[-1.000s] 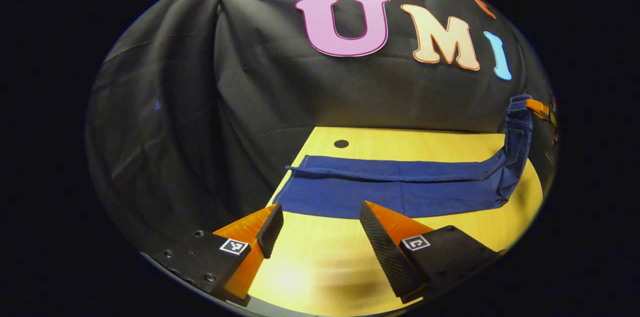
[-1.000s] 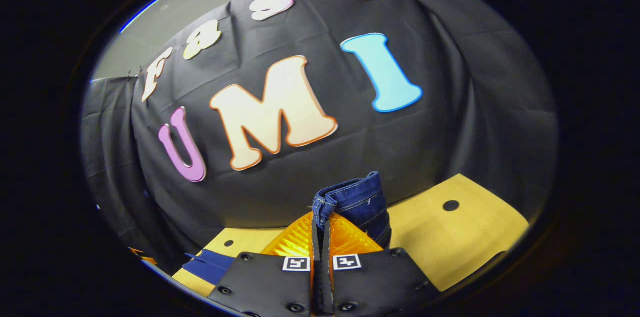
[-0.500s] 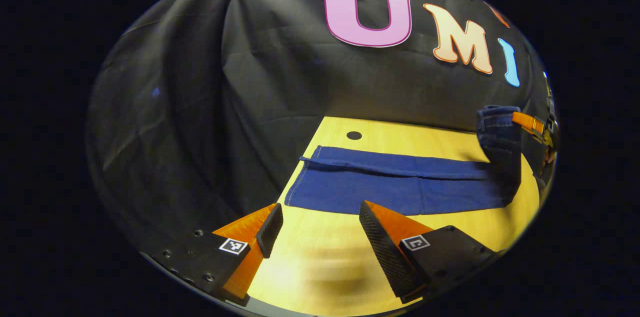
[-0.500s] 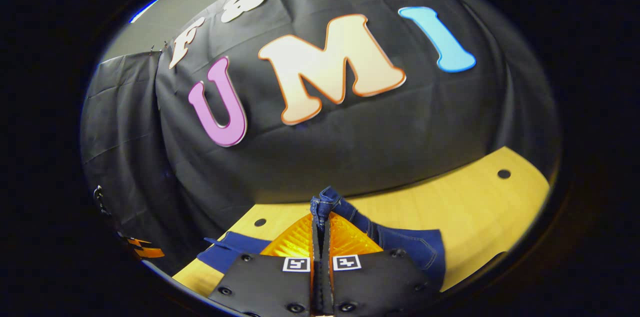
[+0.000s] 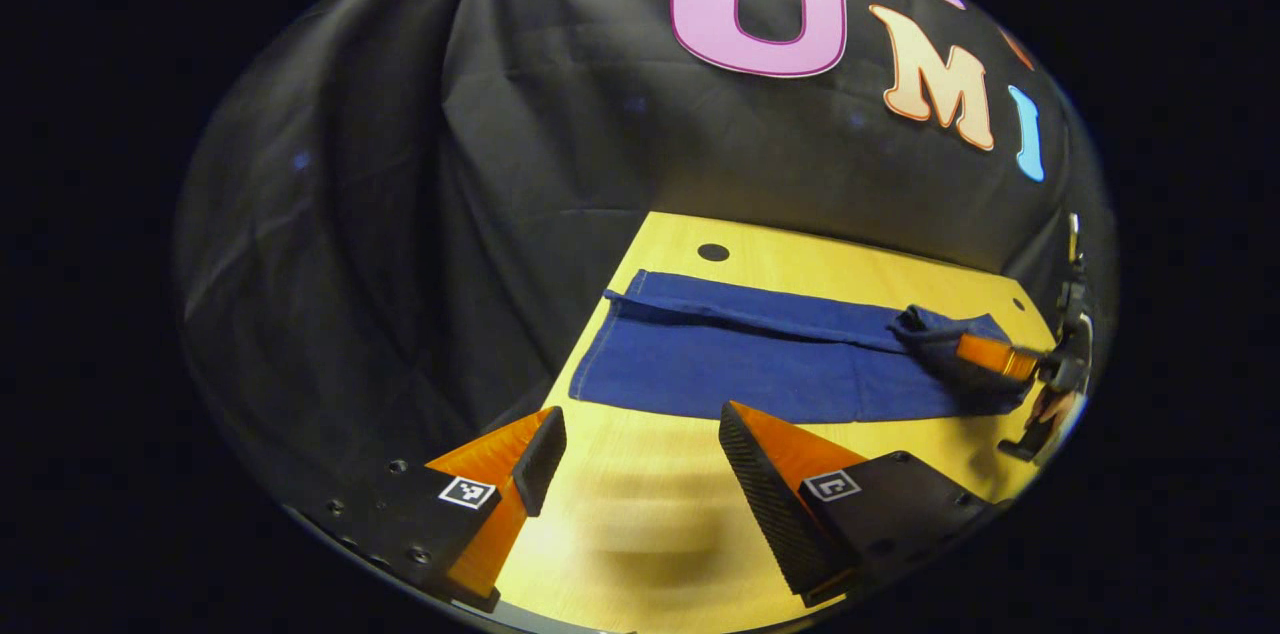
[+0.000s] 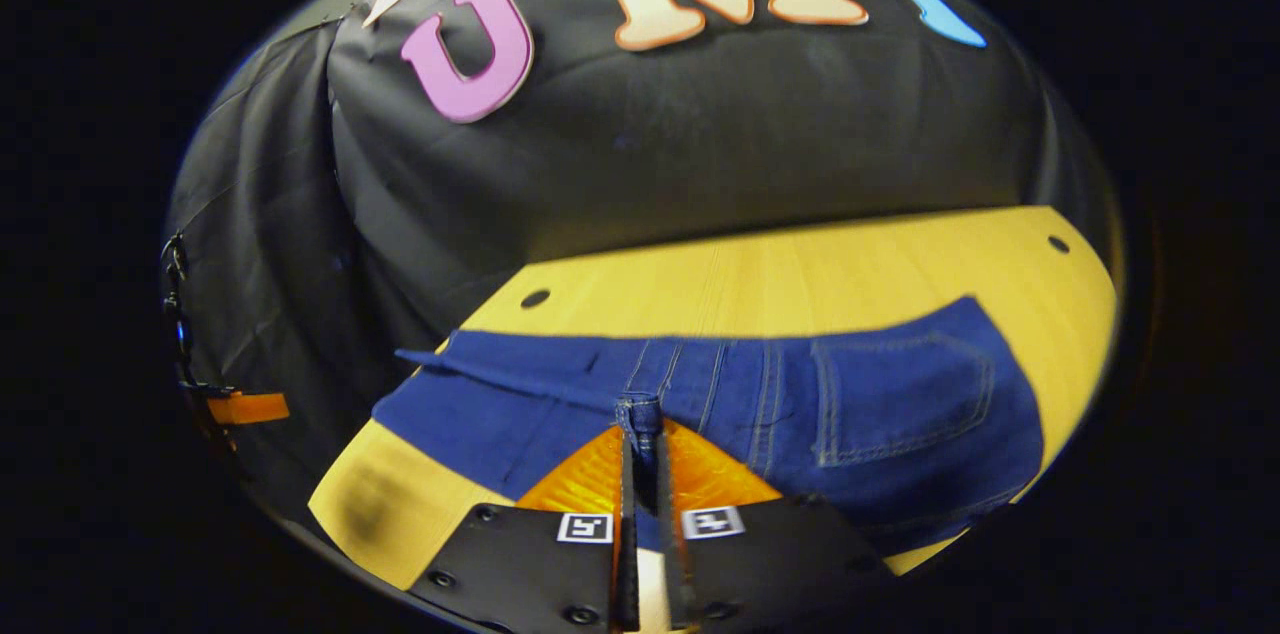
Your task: Grasp the waist and the cuffs of the jeans and fold them to make the two legs overlap; first hold the waist and fold one-third of the jeans toward the cuffs, then hold the cuffs and fold the remaining one-third in the same direction to finish folding.
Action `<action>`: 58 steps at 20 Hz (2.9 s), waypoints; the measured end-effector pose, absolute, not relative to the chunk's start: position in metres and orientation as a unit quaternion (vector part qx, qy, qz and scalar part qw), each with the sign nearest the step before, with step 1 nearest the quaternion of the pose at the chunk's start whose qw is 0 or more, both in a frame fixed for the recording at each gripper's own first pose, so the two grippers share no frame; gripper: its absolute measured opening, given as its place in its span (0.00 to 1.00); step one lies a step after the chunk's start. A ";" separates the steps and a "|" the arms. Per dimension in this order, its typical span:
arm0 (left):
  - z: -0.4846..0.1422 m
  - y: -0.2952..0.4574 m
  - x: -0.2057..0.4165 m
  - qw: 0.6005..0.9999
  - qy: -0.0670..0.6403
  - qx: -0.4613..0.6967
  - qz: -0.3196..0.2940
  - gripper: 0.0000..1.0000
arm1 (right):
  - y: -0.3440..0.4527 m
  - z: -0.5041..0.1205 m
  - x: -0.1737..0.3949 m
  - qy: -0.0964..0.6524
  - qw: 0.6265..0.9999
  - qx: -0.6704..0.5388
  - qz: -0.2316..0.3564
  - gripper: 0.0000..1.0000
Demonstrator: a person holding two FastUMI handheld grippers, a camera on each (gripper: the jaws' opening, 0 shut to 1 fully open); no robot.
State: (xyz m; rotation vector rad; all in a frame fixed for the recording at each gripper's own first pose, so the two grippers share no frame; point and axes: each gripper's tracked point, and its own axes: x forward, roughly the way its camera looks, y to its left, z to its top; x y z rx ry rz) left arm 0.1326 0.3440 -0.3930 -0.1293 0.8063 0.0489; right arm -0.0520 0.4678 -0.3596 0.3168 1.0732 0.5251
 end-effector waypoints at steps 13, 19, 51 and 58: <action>-0.505 0.382 0.244 0.874 0.475 -0.064 -0.080 0.95 | 0.383 -0.299 -0.016 0.468 0.856 0.063 0.210 0.98; -0.532 0.372 0.259 0.850 0.510 -0.031 -0.125 0.94 | 0.366 -0.292 -0.009 0.468 0.863 0.047 0.185 0.94; -0.382 0.252 0.282 0.901 0.364 -0.103 -0.212 0.00 | 0.277 -0.229 -0.009 0.400 0.900 0.062 0.164 0.98; -0.329 0.123 0.270 0.891 0.338 -0.097 -0.288 0.00 | 0.200 -0.207 -0.018 0.386 0.909 0.072 0.142 0.94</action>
